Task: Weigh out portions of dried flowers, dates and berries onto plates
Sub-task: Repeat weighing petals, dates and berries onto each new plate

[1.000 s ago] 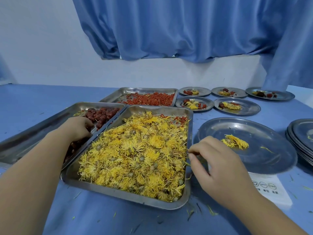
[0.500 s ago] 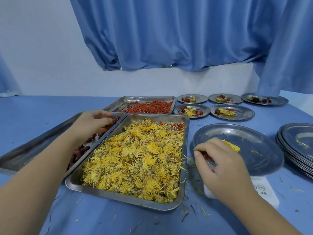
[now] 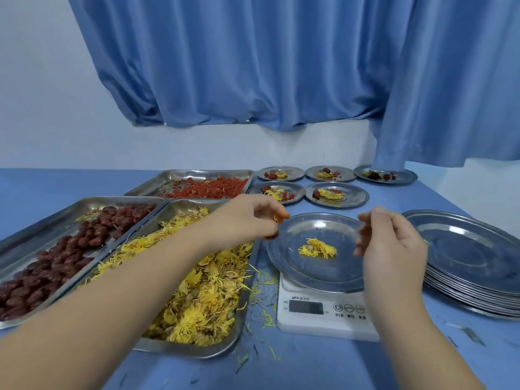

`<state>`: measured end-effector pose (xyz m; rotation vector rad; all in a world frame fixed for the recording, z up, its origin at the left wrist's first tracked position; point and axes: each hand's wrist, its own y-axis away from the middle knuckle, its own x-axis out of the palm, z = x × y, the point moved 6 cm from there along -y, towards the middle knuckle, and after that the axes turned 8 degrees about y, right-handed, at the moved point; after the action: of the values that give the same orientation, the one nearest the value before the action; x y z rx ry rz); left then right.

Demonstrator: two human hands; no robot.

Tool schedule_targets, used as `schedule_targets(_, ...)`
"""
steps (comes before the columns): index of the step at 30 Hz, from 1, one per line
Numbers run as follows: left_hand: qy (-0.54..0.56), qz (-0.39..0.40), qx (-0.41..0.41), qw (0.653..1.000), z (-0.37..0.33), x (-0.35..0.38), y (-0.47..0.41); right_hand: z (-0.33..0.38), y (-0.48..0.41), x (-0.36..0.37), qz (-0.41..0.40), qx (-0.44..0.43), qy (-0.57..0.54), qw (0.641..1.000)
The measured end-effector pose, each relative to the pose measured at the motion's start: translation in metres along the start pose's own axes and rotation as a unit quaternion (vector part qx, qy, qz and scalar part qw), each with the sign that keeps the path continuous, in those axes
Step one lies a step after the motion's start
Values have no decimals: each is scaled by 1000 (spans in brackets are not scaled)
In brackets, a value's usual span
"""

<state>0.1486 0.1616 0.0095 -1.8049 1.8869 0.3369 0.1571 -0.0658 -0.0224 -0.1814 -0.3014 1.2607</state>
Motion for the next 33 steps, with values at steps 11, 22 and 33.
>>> schedule_targets(11, -80, 11, -1, 997, 0, 54, -20, -2, -2, 3, 16, 14, 6, 1000)
schedule_targets(22, -89, -49, -7, 995, 8, 8, -39, -5, 11, 17, 57, 59, -33, 996)
schedule_targets(33, -139, -119, -85, 979, 53, -96, -59, 22, -41, 54, 200, 91, -40, 975)
